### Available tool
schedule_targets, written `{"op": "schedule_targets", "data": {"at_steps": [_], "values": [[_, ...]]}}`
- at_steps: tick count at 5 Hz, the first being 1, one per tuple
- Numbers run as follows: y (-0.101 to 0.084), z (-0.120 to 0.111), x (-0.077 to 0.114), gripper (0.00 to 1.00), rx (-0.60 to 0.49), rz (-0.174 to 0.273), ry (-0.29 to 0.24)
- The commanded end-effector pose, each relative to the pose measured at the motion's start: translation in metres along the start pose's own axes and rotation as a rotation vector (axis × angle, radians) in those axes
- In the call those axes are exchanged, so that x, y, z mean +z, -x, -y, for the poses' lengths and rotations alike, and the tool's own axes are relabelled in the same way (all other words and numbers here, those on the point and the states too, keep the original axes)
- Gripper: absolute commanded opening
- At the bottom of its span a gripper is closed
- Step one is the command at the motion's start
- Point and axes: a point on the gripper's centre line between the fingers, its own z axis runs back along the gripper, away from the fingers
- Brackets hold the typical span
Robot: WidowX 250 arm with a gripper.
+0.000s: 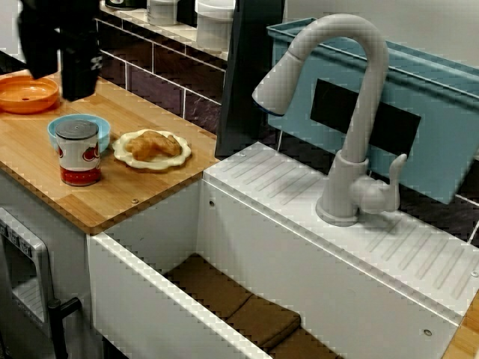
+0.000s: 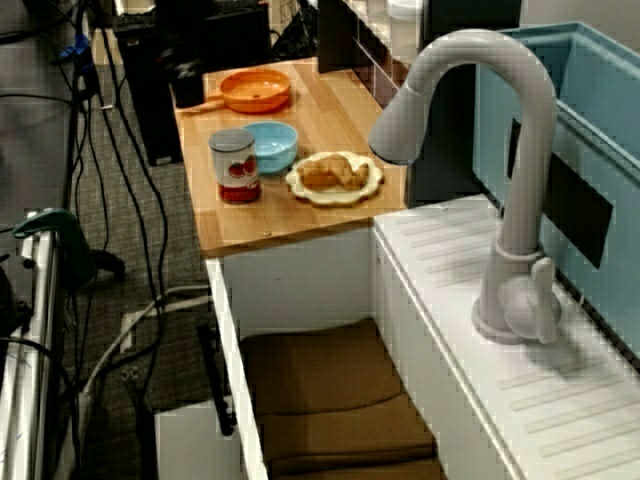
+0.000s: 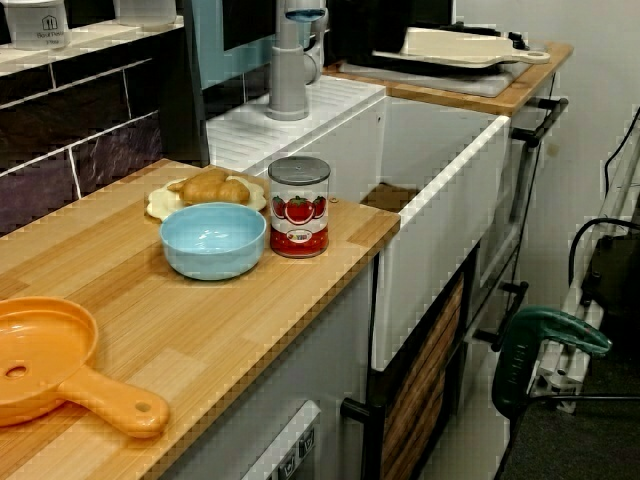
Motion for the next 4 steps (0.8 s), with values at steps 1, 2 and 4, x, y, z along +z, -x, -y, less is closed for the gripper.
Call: {"op": "schedule_targets", "data": {"at_steps": [1,2,4], "values": [[0.048,0.016,-0.026,1.0,0.056,-0.004,-0.01],[0.073,0.016,-0.045,1.0,0.117,-0.015,0.021],[0.087,-0.01,-0.082,1.0,0.211,-0.057,-0.061]]}}
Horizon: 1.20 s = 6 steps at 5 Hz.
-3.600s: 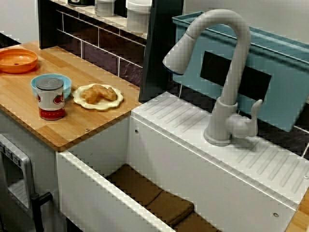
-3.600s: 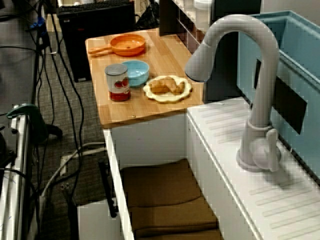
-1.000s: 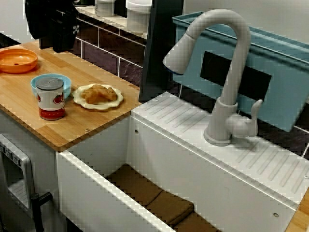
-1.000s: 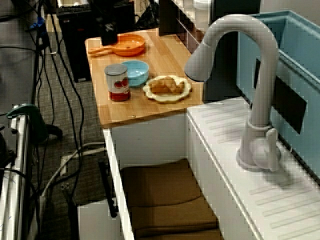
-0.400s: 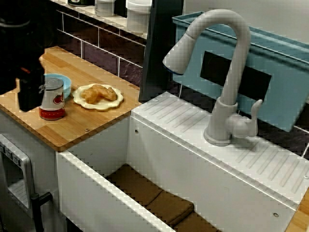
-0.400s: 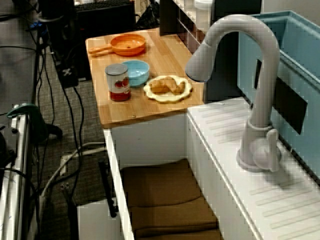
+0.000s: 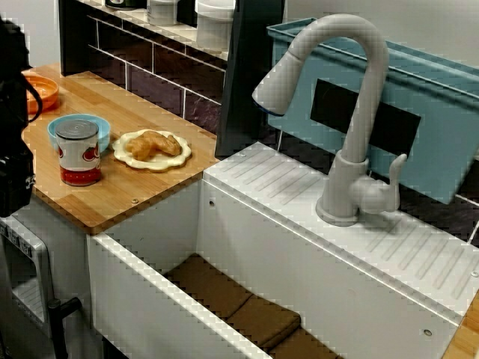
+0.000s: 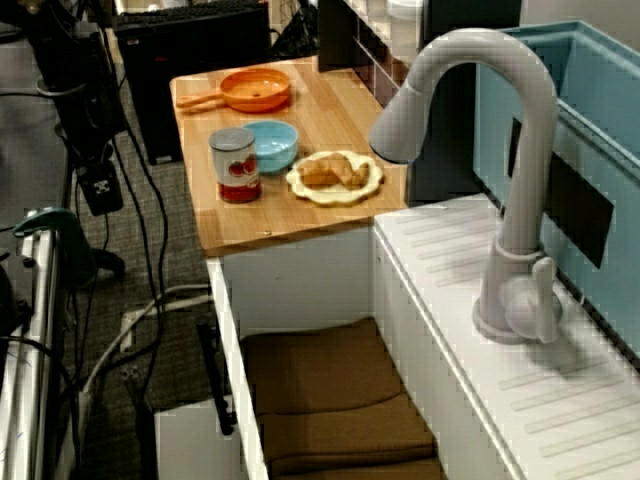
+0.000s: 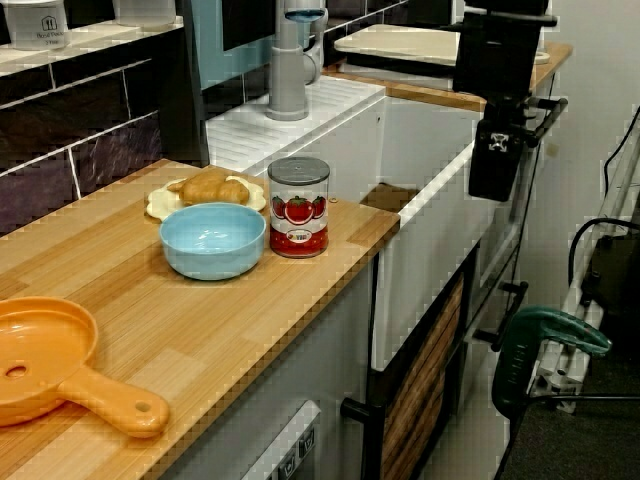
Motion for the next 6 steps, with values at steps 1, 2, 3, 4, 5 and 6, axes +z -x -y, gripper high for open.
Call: {"op": "schedule_targets", "data": {"at_steps": [1,2,3,4,5,6], "values": [[-0.013,-0.032,-0.005,1.0,0.078,-0.016,-0.047],[-0.013,-0.032,-0.005,1.0,0.078,-0.016,-0.047],[-0.013,-0.032,-0.005,1.0,0.078,-0.016,-0.047],[-0.013,-0.032,-0.005,1.0,0.078,-0.016,-0.047],[-0.013,-0.032,-0.005,1.0,0.078,-0.016,-0.047],[-0.002,-0.037,-0.038,1.0,0.031,-0.067,-0.054]]}}
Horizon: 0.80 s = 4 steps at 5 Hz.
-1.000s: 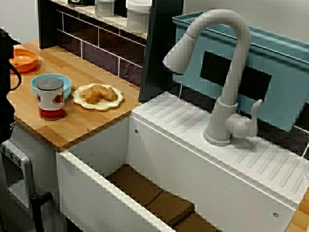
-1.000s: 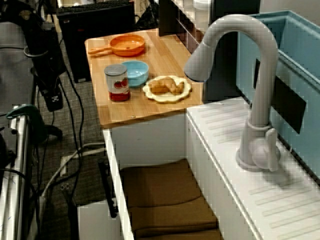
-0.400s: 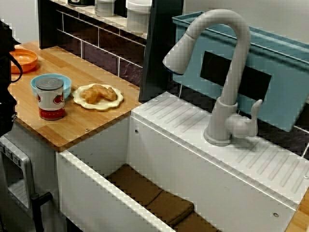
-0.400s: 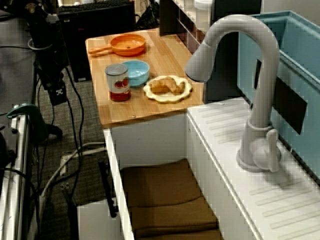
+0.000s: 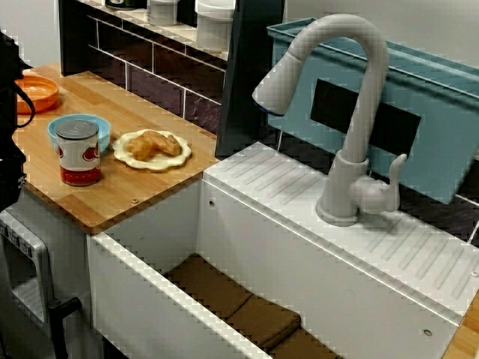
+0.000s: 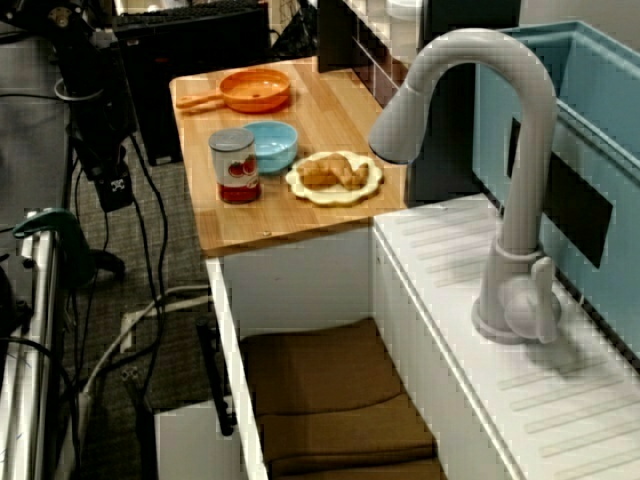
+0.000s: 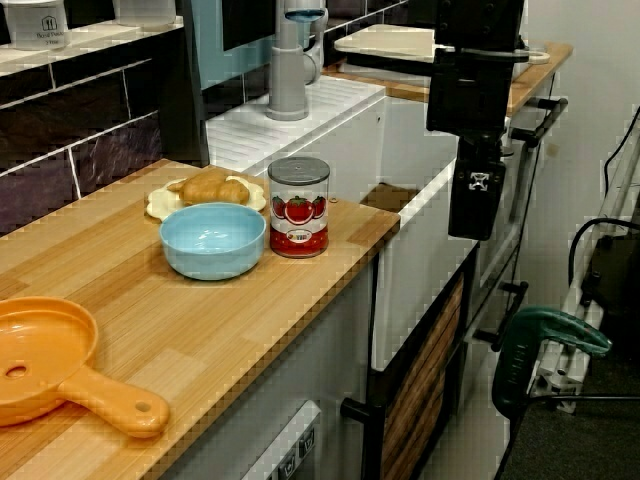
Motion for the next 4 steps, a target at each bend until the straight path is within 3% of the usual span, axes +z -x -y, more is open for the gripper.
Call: {"op": "schedule_targets", "data": {"at_steps": [1,2,3,4], "values": [[0.005,-0.017,-0.033,1.0,-0.041,-0.047,0.012],[-0.009,-0.012,-0.041,1.0,-0.039,-0.089,0.02],[-0.022,0.003,-0.025,1.0,-0.028,-0.11,0.041],[-0.035,0.015,-0.008,1.0,0.003,-0.07,0.096]]}}
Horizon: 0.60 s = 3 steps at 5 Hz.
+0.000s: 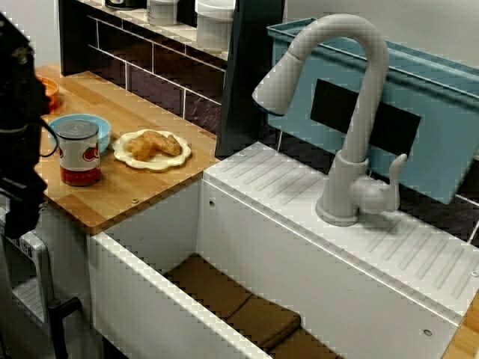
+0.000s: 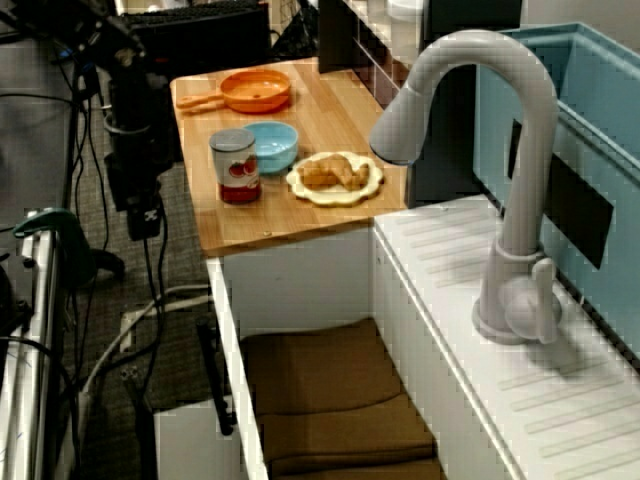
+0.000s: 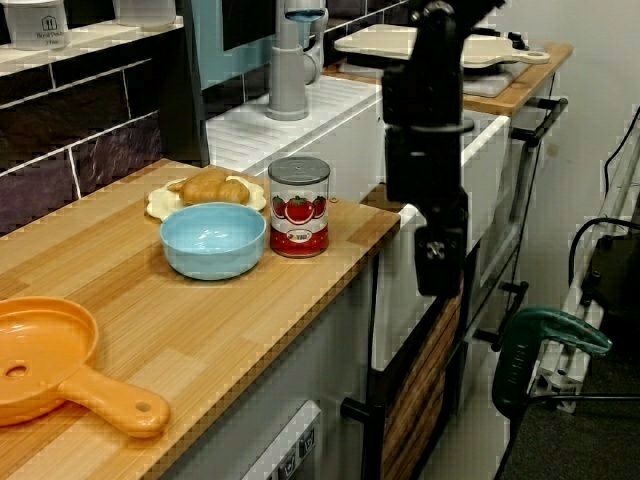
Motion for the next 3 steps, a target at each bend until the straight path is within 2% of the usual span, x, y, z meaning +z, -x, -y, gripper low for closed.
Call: {"op": "schedule_targets", "data": {"at_steps": [1,2,3], "values": [[-0.026,0.012,0.041,0.94,0.021,0.074,0.056],[-0.034,0.014,0.04,0.0,0.028,0.091,0.056],[-0.042,0.018,0.04,0.0,0.046,0.096,0.065]]}}
